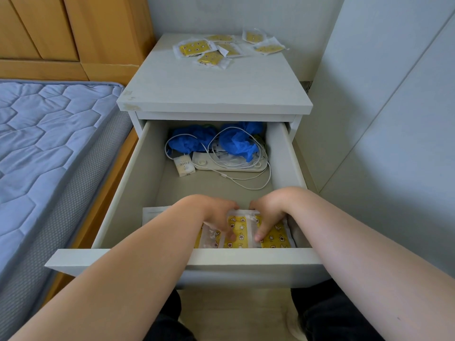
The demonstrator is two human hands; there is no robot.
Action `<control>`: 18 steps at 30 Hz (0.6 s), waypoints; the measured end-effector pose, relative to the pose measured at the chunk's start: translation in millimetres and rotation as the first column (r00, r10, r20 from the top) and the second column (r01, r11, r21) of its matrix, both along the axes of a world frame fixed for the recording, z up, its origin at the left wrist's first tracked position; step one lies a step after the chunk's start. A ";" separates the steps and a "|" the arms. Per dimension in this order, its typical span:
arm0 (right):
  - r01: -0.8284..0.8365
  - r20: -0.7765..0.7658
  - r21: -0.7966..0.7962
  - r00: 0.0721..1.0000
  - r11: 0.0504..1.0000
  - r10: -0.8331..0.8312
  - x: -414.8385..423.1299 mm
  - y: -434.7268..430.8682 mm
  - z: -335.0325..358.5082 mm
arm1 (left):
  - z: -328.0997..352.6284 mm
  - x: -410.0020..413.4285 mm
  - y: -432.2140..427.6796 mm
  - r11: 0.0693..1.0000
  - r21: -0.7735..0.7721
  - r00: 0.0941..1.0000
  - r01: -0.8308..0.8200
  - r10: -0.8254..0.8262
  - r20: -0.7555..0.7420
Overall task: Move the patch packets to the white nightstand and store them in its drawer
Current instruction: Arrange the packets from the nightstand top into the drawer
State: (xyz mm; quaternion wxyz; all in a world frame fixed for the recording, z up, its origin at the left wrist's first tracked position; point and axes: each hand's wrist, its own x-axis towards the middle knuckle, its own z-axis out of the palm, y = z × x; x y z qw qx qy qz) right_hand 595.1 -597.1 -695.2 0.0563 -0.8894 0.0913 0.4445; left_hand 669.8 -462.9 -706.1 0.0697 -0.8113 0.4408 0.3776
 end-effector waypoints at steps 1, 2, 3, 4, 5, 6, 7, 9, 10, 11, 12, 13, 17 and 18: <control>0.007 0.006 0.002 1.000 1.000 -0.007 -0.3 -1.0 1.0 | -0.4 -0.1 -0.3 1.000 -0.001 1.000 0.005 -0.005 -0.002; 0.015 0.020 0.007 1.000 1.000 -0.015 -0.2 -1.9 2.0 | -0.5 -0.3 -0.6 1.000 -0.002 1.000 0.007 -0.007 -0.003; 0.028 0.040 0.010 0.999 1.000 -0.028 -0.2 -2.8 2.8 | -0.5 -0.3 -0.8 1.000 -0.003 1.000 0.006 -0.006 -0.003; 0.042 0.063 0.018 0.997 0.999 -0.043 0.0 -3.8 2.8 | -0.6 0.0 -0.9 1.000 -0.006 1.000 0.001 -0.001 -0.004; 0.061 0.079 0.028 0.995 0.998 -0.063 0.7 -5.3 1.8 | -1.0 0.7 -1.0 1.000 -0.010 1.000 -0.006 0.006 -0.008; 0.082 0.090 0.042 0.992 0.996 -0.086 1.5 -6.8 -0.3 | -1.7 1.5 -1.2 1.000 -0.015 1.000 -0.012 0.012 -0.012; 0.099 0.096 0.053 0.990 0.994 -0.104 1.9 -7.3 -1.6 | -2.6 2.3 -1.4 1.000 -0.022 1.000 -0.018 0.018 -0.015; 0.119 0.112 0.063 0.986 0.991 -0.126 2.3 -8.2 -3.4 | -4.1 3.6 -1.9 0.999 -0.034 0.999 -0.031 0.030 -0.023; 0.127 0.133 0.068 0.982 0.990 -0.135 2.5 -8.9 -3.8 | -4.4 4.2 -2.3 0.998 -0.043 0.999 -0.039 0.038 -0.027; 0.133 0.166 0.077 0.976 0.988 -0.144 2.5 -8.8 -3.0 | -4.2 4.9 -2.6 0.997 -0.057 0.999 -0.048 0.046 -0.029; 0.135 0.211 0.087 0.966 0.987 -0.151 2.6 -8.8 -1.9 | -3.2 6.0 -2.8 0.995 -0.081 0.998 -0.058 0.056 -0.024; 0.136 0.262 0.096 0.952 0.986 -0.156 2.6 -8.7 -0.5 | -2.0 7.2 -2.3 0.991 -0.112 0.998 -0.069 0.068 -0.013; 0.161 0.411 0.110 0.891 0.981 -0.192 1.0 -3.7 7.1 | 2.7 10.6 0.3 0.945 -0.286 0.981 -0.161 0.185 0.057; 0.162 0.442 0.090 0.877 0.983 -0.186 -0.4 -1.8 9.5 | 4.8 10.0 -0.1 0.927 -0.328 0.973 -0.180 0.217 0.080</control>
